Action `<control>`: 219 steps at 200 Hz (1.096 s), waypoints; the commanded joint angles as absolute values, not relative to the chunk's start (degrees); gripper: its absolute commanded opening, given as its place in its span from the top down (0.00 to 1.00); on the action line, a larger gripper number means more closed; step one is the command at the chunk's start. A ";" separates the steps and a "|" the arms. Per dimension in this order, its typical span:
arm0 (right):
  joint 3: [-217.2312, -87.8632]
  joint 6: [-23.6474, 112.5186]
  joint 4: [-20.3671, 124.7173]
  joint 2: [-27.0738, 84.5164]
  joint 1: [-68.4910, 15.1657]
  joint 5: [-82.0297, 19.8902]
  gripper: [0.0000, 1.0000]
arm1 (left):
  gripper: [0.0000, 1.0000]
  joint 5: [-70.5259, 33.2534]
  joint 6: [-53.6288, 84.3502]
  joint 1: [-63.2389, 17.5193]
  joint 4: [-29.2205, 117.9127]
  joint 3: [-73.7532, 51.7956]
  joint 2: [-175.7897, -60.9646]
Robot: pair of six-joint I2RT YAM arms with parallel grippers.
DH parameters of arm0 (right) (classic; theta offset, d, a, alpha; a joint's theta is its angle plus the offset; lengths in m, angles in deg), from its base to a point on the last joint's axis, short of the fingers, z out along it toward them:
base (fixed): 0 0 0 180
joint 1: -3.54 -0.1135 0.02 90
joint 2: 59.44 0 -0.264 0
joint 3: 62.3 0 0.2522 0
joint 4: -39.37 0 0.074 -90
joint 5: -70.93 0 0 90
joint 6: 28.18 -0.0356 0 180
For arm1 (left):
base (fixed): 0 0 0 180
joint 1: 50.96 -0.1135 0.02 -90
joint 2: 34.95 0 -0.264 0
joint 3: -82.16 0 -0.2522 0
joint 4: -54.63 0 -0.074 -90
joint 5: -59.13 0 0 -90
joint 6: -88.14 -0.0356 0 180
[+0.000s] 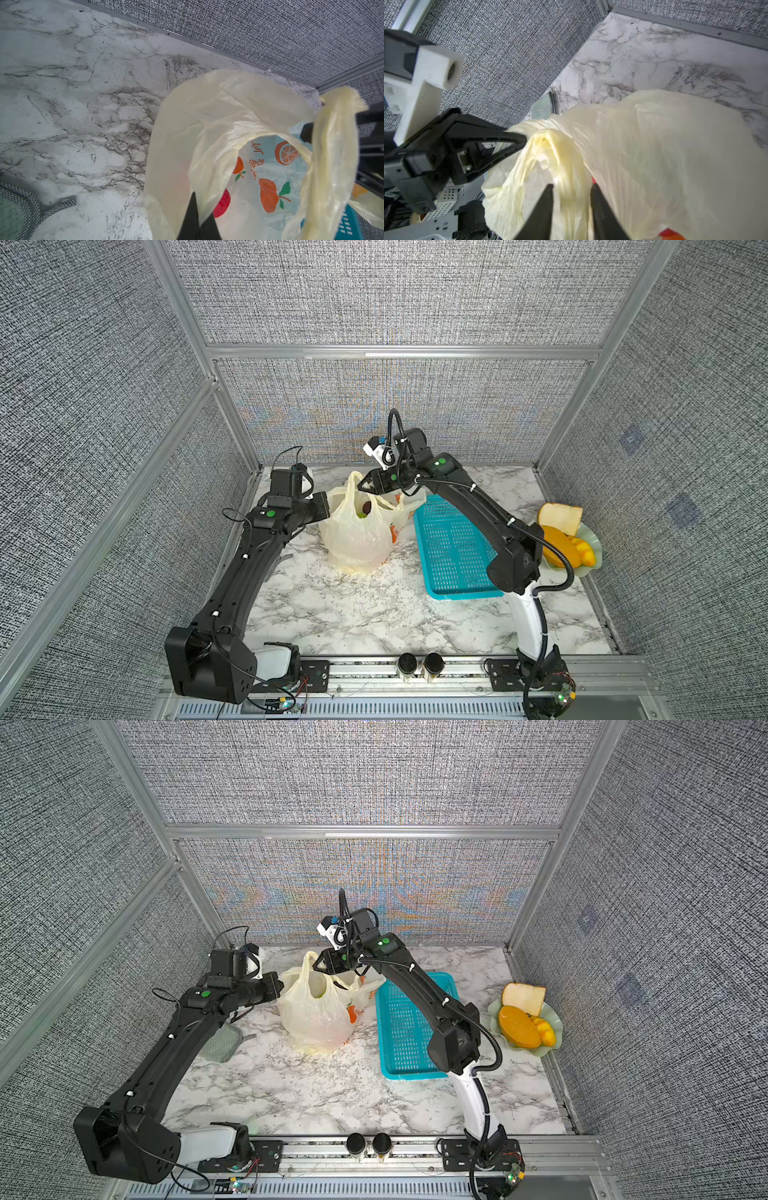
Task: Untie the knot of a plastic bag & take out the apple
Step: Adjust the plastic bag at the center of the board.
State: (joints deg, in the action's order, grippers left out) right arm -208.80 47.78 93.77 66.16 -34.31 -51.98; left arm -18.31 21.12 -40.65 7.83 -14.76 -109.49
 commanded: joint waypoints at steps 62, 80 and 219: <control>-173.53 56.46 89.14 36.32 -41.39 -59.05 1.00 | 0.99 -20.71 18.65 -40.76 10.10 -16.85 -110.78; -167.56 58.24 91.52 34.86 -43.57 -59.15 1.00 | 0.99 -20.74 18.98 -40.76 9.86 -16.85 -111.10; -159.04 72.82 107.49 47.53 -53.01 -41.42 1.00 | 0.99 -21.77 23.27 -40.76 7.11 -25.98 -108.49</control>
